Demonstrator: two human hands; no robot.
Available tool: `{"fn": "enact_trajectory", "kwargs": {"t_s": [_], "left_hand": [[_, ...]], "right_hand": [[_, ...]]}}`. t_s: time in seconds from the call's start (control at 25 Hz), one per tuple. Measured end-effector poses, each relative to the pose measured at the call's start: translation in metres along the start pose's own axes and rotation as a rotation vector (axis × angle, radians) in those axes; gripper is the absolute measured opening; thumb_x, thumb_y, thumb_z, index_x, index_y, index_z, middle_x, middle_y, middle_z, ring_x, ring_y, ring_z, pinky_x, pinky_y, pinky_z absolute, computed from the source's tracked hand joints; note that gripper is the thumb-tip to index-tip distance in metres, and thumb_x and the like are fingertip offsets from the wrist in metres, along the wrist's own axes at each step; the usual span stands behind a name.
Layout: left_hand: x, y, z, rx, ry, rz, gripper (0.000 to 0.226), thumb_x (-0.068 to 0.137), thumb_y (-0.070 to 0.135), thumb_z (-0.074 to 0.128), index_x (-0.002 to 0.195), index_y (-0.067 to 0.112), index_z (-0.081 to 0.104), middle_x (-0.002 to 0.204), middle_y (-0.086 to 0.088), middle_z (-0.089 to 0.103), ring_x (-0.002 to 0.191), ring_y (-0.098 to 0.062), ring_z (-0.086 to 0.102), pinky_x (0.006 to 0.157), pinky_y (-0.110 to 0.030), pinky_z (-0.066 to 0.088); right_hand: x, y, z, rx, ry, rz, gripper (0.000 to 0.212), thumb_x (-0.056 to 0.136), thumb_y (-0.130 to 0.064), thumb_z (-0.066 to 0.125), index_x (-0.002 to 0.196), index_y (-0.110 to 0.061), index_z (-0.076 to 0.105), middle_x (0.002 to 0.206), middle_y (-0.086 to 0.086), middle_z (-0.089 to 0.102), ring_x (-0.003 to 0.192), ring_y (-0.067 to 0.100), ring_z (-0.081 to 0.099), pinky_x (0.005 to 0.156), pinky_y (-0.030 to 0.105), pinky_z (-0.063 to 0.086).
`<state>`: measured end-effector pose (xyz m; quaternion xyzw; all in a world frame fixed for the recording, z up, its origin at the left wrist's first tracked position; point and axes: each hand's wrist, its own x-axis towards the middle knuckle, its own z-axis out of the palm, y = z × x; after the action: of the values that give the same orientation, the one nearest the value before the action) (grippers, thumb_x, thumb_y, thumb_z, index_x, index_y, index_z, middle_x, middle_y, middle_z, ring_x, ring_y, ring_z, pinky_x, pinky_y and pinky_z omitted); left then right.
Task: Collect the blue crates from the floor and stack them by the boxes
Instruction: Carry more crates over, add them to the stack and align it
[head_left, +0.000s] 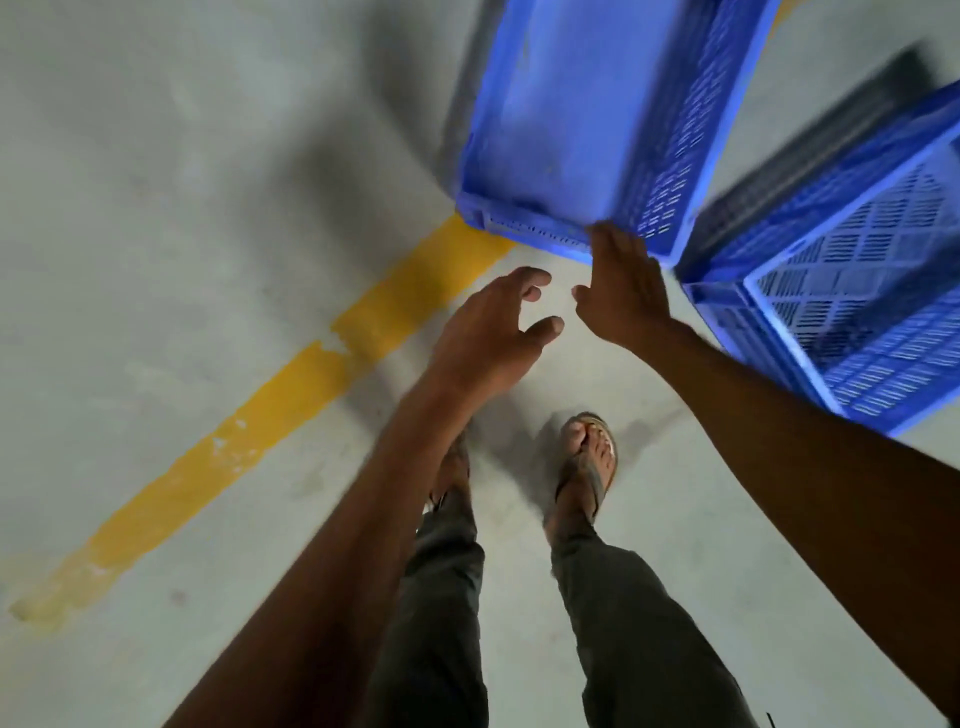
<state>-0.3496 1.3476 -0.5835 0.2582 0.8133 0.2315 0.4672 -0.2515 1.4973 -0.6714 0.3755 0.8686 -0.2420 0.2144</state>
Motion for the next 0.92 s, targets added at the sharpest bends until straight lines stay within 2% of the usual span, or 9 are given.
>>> {"fn": "enact_trajectory", "kwargs": {"t_s": [0.12, 0.28, 0.36, 0.44, 0.52, 0.6, 0.68, 0.8, 0.92], "left_hand": [[0.029, -0.021, 0.024, -0.039, 0.017, -0.019, 0.049, 0.092, 0.034, 0.067, 0.138, 0.029, 0.05, 0.13, 0.008, 0.061, 0.113, -0.015, 0.06, 0.099, -0.043, 0.05], [0.053, -0.025, 0.032, -0.07, 0.032, -0.007, 0.049, 0.092, 0.031, 0.068, 0.138, 0.026, 0.05, 0.129, 0.006, 0.061, 0.11, -0.015, 0.06, 0.098, -0.041, 0.05], [0.057, -0.022, 0.026, -0.055, 0.056, -0.006, 0.051, 0.092, 0.029, 0.068, 0.14, 0.023, 0.049, 0.131, 0.004, 0.06, 0.114, -0.017, 0.06, 0.1, -0.039, 0.048], [0.055, -0.014, 0.015, 0.042, 0.1, 0.044, 0.059, 0.091, 0.027, 0.069, 0.145, 0.02, 0.045, 0.14, 0.0, 0.056, 0.126, -0.02, 0.055, 0.105, -0.039, 0.044], [0.046, -0.006, 0.002, 0.311, 0.087, 0.145, 0.07, 0.087, 0.03, 0.072, 0.149, 0.018, 0.041, 0.148, -0.004, 0.049, 0.135, -0.026, 0.046, 0.111, -0.041, 0.038], [0.03, 0.004, -0.009, 0.584, -0.005, 0.188, 0.071, 0.084, 0.035, 0.072, 0.147, 0.022, 0.043, 0.147, -0.003, 0.05, 0.136, -0.028, 0.044, 0.116, -0.044, 0.03], [0.009, 0.022, -0.022, 0.719, 0.022, 0.232, 0.054, 0.085, 0.035, 0.068, 0.135, 0.024, 0.052, 0.134, -0.003, 0.06, 0.127, -0.029, 0.051, 0.116, -0.048, 0.025], [-0.014, 0.075, -0.062, 0.701, 0.191, 0.269, 0.035, 0.087, 0.04, 0.06, 0.119, 0.025, 0.062, 0.117, -0.002, 0.069, 0.116, -0.03, 0.06, 0.106, -0.046, 0.032], [-0.047, 0.133, -0.126, 0.593, 0.18, 0.237, 0.038, 0.087, 0.047, 0.062, 0.118, 0.026, 0.062, 0.123, -0.002, 0.068, 0.119, -0.028, 0.061, 0.099, -0.041, 0.039]], "right_hand": [[0.041, 0.018, 0.031, -0.138, -0.018, 0.016, 0.083, 0.089, -0.026, 0.069, 0.155, -0.012, 0.023, 0.157, 0.012, 0.032, 0.144, 0.033, 0.031, 0.108, 0.051, 0.034], [0.063, 0.027, 0.035, -0.27, 0.024, 0.01, 0.056, 0.084, -0.017, 0.074, 0.134, -0.016, 0.048, 0.133, 0.014, 0.049, 0.125, 0.037, 0.047, 0.096, 0.048, 0.041], [0.059, 0.026, 0.028, -0.286, -0.039, -0.045, 0.041, 0.085, -0.013, 0.071, 0.123, -0.017, 0.056, 0.126, 0.013, 0.053, 0.121, 0.036, 0.05, 0.094, 0.048, 0.044], [0.032, 0.025, 0.023, -0.341, -0.107, -0.136, 0.033, 0.084, -0.014, 0.07, 0.116, -0.018, 0.059, 0.12, 0.01, 0.054, 0.119, 0.034, 0.052, 0.093, 0.049, 0.045], [-0.011, 0.022, 0.005, -0.333, -0.151, -0.181, 0.035, 0.082, -0.014, 0.071, 0.114, -0.016, 0.057, 0.119, 0.009, 0.053, 0.119, 0.033, 0.05, 0.093, 0.049, 0.044], [-0.048, 0.021, -0.031, -0.227, -0.159, -0.202, 0.036, 0.081, -0.011, 0.071, 0.114, -0.015, 0.059, 0.119, 0.011, 0.055, 0.12, 0.036, 0.051, 0.092, 0.048, 0.045], [-0.067, 0.019, -0.083, -0.189, -0.156, -0.209, 0.031, 0.084, -0.008, 0.068, 0.114, -0.01, 0.063, 0.118, 0.018, 0.059, 0.116, 0.039, 0.054, 0.091, 0.046, 0.046], [-0.075, 0.007, -0.172, -0.149, -0.061, -0.295, 0.02, 0.091, -0.011, 0.058, 0.106, 0.0, 0.066, 0.107, 0.03, 0.062, 0.102, 0.046, 0.058, 0.085, 0.046, 0.045], [-0.099, -0.025, -0.254, 0.004, 0.067, -0.285, 0.036, 0.091, -0.032, 0.05, 0.106, -0.006, 0.07, 0.101, 0.025, 0.066, 0.097, 0.042, 0.061, 0.082, 0.044, 0.046]]}}
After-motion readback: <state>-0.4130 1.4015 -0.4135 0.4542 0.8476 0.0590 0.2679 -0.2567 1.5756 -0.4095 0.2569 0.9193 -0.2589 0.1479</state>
